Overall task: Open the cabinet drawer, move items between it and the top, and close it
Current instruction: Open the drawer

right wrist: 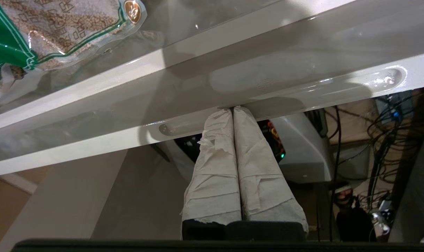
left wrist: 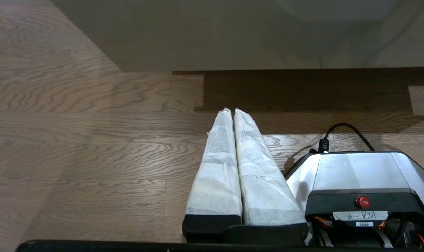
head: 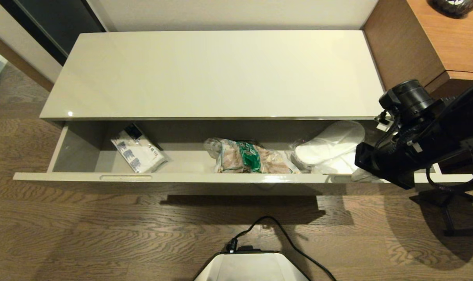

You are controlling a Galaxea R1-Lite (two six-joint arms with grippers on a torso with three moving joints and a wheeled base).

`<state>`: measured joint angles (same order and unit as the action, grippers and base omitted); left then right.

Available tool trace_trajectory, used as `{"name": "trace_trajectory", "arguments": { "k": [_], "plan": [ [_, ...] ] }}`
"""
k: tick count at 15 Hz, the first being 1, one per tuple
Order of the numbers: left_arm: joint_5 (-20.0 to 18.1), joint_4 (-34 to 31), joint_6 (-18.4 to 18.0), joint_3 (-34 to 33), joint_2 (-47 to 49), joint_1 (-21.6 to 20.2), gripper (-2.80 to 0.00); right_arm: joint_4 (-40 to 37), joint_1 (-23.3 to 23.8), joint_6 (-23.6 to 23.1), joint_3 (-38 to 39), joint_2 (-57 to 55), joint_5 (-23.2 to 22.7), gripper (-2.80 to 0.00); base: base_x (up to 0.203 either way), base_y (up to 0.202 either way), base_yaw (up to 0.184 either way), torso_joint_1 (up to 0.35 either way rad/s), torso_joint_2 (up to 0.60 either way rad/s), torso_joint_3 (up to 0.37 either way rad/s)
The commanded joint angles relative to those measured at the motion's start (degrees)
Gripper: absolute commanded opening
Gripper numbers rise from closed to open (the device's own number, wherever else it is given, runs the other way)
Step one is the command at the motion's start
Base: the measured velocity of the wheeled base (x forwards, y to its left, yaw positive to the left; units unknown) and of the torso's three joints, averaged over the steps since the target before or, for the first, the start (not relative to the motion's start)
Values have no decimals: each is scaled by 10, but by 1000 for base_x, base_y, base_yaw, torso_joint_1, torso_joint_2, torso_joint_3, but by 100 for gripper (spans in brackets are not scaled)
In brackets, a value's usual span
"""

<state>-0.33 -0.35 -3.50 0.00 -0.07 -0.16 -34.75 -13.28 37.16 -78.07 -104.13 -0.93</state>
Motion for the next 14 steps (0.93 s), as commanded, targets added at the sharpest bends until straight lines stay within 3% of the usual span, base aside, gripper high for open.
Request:
{"name": "trace_trajectory", "arguments": {
  "k": [1,5,9,14],
  "plan": [
    [0,0,0,0,1,0,-280,-22,-5,7,49,69,4,-280,0,0,0,0,0,0],
    [0,0,0,0,1,0,-280,-116,-20,43,117,243,-13,-280,0,0,0,1,7,-2],
    [0,0,0,0,1,0,-280,-224,-23,92,135,383,-22,-280,0,0,0,0,0,0],
    [0,0,0,0,1,0,-280,-201,-22,113,134,428,-9,-280,0,0,0,0,0,0]
  ]
}}
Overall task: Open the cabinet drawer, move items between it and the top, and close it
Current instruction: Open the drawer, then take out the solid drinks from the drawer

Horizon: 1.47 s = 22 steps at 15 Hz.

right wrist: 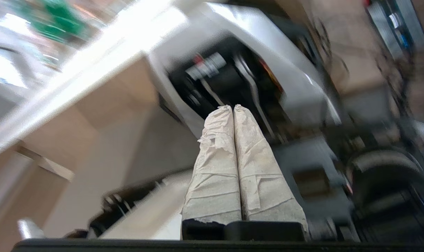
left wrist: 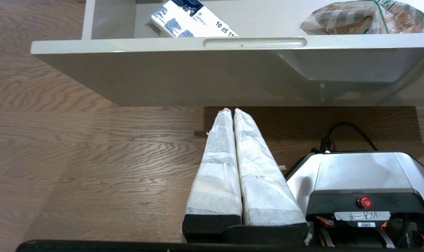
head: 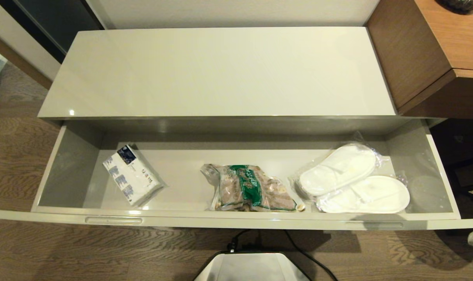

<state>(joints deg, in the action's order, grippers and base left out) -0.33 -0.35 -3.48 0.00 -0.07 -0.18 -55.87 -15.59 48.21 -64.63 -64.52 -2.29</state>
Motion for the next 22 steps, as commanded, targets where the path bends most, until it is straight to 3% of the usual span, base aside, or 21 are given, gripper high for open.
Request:
{"name": "trace_trajectory", "arguments": {
  "k": [1,3,7,11,15,16,18,19,22],
  "plan": [
    [0,0,0,0,1,0,-280,18,1,1,0,36,10,-280,0,0,0,0,0,0],
    [0,0,0,0,1,0,-280,77,1,-2,-2,55,66,-280,0,0,0,0,0,0],
    [0,0,0,0,1,0,-280,65,1,-64,-50,111,82,-280,0,0,0,0,0,0],
    [0,0,0,0,1,0,-280,-22,1,-77,-95,163,85,-280,0,0,0,0,0,0],
    [1,0,0,0,1,0,-280,-184,12,-72,-178,234,83,-280,0,0,0,0,0,0],
    [0,0,0,0,1,0,-280,-217,29,-71,-189,250,75,-280,0,0,0,0,0,0],
    [0,0,0,0,1,0,-280,-284,69,-76,-205,282,5,-280,0,0,0,0,0,0],
    [0,0,0,0,1,0,-280,-293,85,-91,-204,298,-34,-280,0,0,0,0,0,0],
    [0,0,0,0,1,0,-280,-292,97,-139,-158,336,-92,-280,0,0,0,0,0,0]
  ]
}}
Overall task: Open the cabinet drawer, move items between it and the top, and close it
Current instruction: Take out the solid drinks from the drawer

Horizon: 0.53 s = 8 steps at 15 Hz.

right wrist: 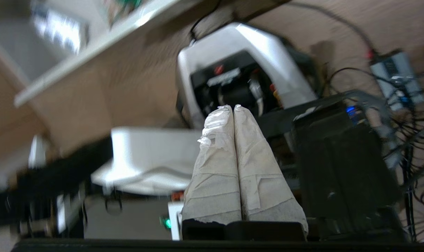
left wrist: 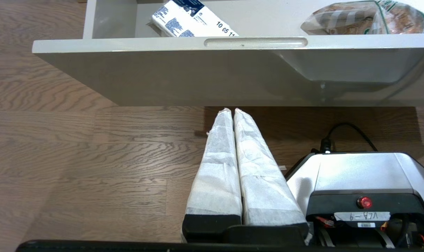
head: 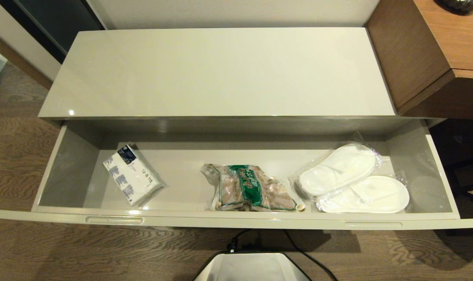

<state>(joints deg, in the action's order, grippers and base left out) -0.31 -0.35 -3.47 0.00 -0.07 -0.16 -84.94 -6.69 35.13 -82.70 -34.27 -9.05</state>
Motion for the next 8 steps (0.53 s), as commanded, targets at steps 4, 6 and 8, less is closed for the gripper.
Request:
{"name": "trace_trajectory", "arguments": {
  "k": [4,6,8],
  "plan": [
    [0,0,0,0,1,0,-280,39,96,-86,86,70,-53,-280,0,0,0,0,0,0],
    [0,0,0,0,1,0,-280,121,140,-181,167,116,-33,-280,0,0,0,0,0,0],
    [0,0,0,0,1,0,-280,212,149,-270,232,154,31,-280,0,0,0,0,0,0]
  ]
}}
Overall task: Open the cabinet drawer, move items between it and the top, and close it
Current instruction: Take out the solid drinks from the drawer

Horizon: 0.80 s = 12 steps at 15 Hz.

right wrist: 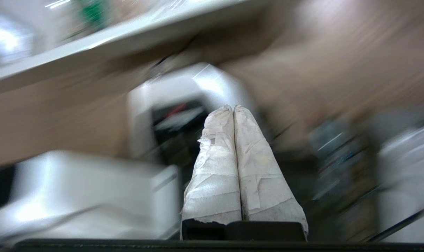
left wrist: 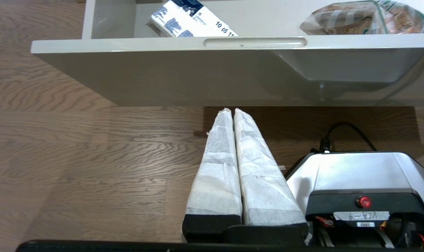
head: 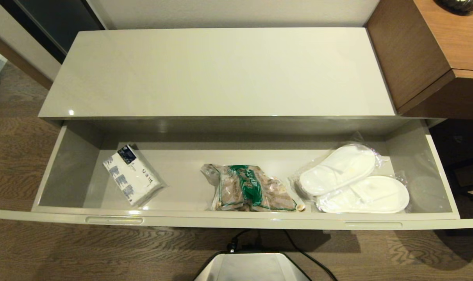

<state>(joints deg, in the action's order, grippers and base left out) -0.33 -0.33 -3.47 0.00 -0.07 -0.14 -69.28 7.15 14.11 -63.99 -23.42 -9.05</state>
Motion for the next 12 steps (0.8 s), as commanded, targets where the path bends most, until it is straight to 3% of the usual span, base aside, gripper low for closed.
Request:
{"name": "trace_trajectory", "arguments": {
  "k": [1,6,9,12],
  "plan": [
    [0,0,0,0,1,0,-280,64,3,-72,50,49,45,-280,0,0,0,0,0,0],
    [0,0,0,0,1,0,-280,59,-14,-104,105,90,37,-280,0,0,0,0,0,0],
    [0,0,0,0,1,0,-280,71,-43,-112,87,84,56,-280,0,0,0,0,0,0],
    [0,0,0,0,1,0,-280,81,-55,-135,145,129,60,-280,0,0,0,0,0,0]
  ]
}}
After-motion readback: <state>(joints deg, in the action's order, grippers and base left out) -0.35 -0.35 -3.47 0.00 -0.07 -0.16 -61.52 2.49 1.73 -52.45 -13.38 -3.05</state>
